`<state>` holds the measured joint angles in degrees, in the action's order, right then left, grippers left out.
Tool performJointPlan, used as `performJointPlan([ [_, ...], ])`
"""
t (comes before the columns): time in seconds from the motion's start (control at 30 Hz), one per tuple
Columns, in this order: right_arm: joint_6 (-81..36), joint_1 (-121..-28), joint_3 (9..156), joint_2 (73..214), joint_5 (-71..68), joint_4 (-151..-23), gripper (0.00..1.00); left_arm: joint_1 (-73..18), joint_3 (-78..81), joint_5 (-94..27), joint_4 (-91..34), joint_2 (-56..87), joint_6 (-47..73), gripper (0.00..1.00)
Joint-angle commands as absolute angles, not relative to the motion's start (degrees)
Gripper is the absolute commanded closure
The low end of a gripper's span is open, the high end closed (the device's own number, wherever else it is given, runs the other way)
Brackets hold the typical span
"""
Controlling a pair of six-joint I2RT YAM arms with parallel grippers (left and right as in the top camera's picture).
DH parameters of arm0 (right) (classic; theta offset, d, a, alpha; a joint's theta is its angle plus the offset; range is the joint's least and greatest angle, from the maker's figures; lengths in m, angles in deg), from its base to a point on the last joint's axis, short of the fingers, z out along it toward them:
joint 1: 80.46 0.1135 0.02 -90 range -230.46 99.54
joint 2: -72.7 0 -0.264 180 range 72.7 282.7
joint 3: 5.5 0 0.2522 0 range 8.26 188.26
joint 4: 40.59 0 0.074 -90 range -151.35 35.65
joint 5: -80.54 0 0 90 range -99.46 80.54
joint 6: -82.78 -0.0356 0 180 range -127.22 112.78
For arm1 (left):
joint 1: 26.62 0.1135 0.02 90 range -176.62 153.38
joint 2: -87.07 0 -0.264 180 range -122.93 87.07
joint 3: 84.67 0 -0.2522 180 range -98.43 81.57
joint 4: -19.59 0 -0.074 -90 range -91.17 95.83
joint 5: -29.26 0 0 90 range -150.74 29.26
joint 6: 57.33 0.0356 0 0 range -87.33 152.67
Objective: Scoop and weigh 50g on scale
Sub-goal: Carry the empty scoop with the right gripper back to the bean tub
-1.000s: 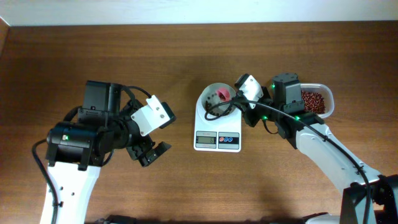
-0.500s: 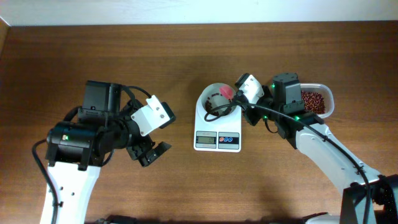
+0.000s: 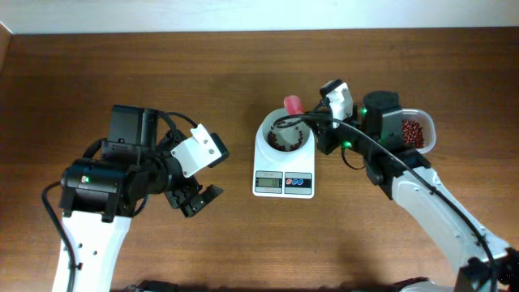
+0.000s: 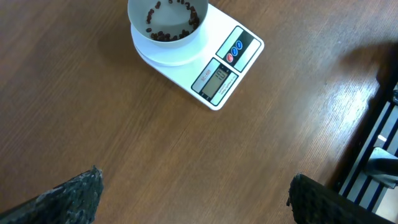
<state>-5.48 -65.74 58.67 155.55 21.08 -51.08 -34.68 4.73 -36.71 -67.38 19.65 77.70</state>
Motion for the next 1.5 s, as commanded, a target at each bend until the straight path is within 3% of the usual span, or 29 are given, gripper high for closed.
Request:
performJointPlan([
  [0.0, -9.1, -65.9, 59.2, 151.6, 22.0, -51.0, 0.96, -34.3, 3.5, -35.7, -67.3, 19.5, 78.6, 0.01],
  [0.13, -18.3, -73.0, 59.2, 147.7, 22.0, -53.6, 0.96, -34.3, 3.5, -35.7, -67.3, 19.5, 78.6, 0.01],
  [0.33, -18.9, -84.3, 59.2, 144.7, 22.1, -67.6, 0.96, -34.3, 3.5, -35.7, -67.3, 19.5, 78.6, 0.01],
  [0.6, -21.7, -84.7, 59.2, 145.5, 21.5, -79.5, 0.96, -34.3, 3.5, -35.7, -67.3, 19.5, 78.6, 0.01],
  [0.73, -21.6, -84.7, 59.2, 145.5, 9.1, -81.9, 0.96, -34.3, 3.5, -35.7, -67.3, 19.5, 78.6, 0.01],
  [1.17, -8.3, -84.7, 59.2, 147.9, -8.7, -80.2, 0.96, -34.3, 3.5, -35.7, -67.3, 19.5, 78.6, 0.01],
  [1.47, -6.1, -84.7, 59.2, 156.1, -7.0, -78.4, 0.96, -34.3, 3.5, -35.7, -67.3, 19.5, 78.6, 0.01],
])
